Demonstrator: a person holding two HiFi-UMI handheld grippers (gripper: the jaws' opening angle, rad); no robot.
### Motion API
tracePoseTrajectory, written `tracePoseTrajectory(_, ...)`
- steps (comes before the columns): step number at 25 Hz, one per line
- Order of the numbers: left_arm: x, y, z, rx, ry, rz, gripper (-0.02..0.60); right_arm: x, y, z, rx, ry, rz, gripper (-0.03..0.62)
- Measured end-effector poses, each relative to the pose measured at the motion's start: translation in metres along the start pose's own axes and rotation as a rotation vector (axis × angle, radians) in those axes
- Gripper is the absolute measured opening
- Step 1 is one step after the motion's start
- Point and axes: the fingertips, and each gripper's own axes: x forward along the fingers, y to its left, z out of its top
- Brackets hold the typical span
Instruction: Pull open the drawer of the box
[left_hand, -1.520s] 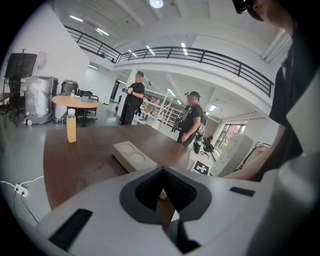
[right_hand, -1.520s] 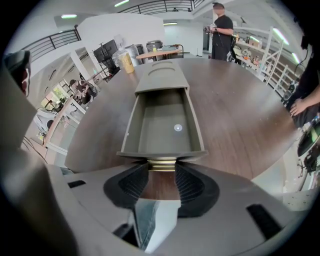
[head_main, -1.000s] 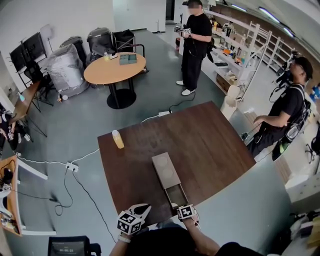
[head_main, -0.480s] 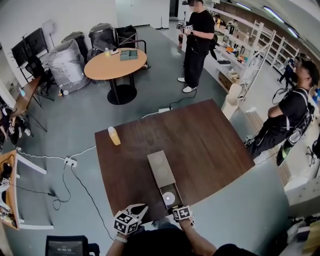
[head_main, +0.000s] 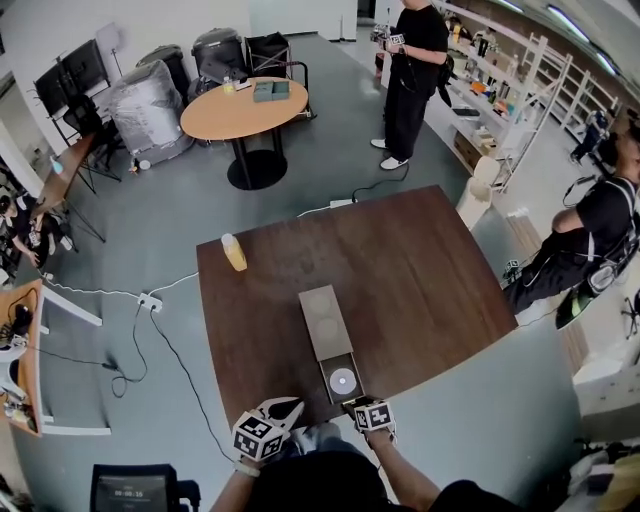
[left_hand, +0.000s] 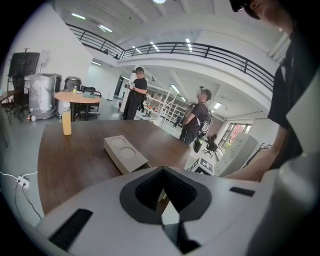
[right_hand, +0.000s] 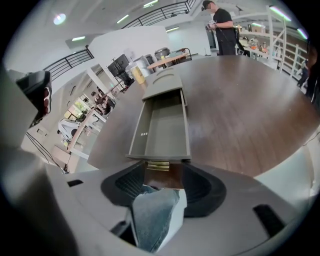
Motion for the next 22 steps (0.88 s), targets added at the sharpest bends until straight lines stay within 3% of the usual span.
tracePoseTrajectory(7, -0.024, -0.003, -0.010, 0.017, -0.020, 0.016, 0.006, -0.024, 0.011, -0.001, -0.025, -0.057, -0.041, 0.196)
tracePoseTrajectory(13, -0.048, -0.027, -0.018, 0.008, -0.087, 0.026, 0.006, -0.065, 0.026, -0.007, -0.026, -0.141, -0.056, 0.195)
tracePoseTrajectory(18, -0.076, -0.060, -0.054, -0.011, -0.124, 0.023, 0.006, -0.109, 0.054, -0.020, -0.108, -0.242, -0.105, 0.003)
tracePoseTrajectory(22, -0.094, -0.084, -0.087, -0.002, -0.124, 0.027, 0.006, -0.125, 0.076, -0.044, -0.152, -0.279, -0.096, -0.011)
